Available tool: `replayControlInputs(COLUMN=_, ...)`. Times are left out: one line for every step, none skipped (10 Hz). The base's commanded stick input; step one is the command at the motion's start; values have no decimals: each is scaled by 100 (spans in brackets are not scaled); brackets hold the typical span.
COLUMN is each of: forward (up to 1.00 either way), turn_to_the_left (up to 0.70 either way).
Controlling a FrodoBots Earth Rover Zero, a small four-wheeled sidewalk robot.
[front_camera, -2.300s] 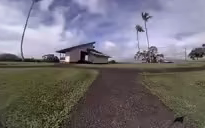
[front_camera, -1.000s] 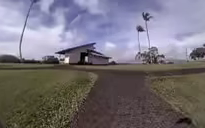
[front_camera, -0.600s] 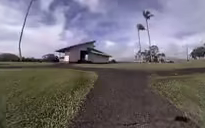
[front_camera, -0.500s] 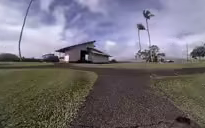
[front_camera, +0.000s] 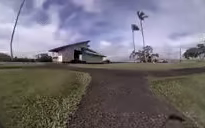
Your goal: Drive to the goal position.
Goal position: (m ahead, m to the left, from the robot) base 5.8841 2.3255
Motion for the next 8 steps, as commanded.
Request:
replayControlInputs(forward=50, turn_to_the_left=0)
replayControlInputs(forward=50, turn_to_the_left=0)
replayControlInputs(forward=50, turn_to_the_left=0)
replayControlInputs(forward=50, turn_to_the_left=0)
replayControlInputs(forward=50, turn_to_the_left=0)
replayControlInputs(forward=50, turn_to_the_left=0)
replayControlInputs(forward=50, turn_to_the_left=0)
replayControlInputs(forward=50, turn_to_the_left=0)
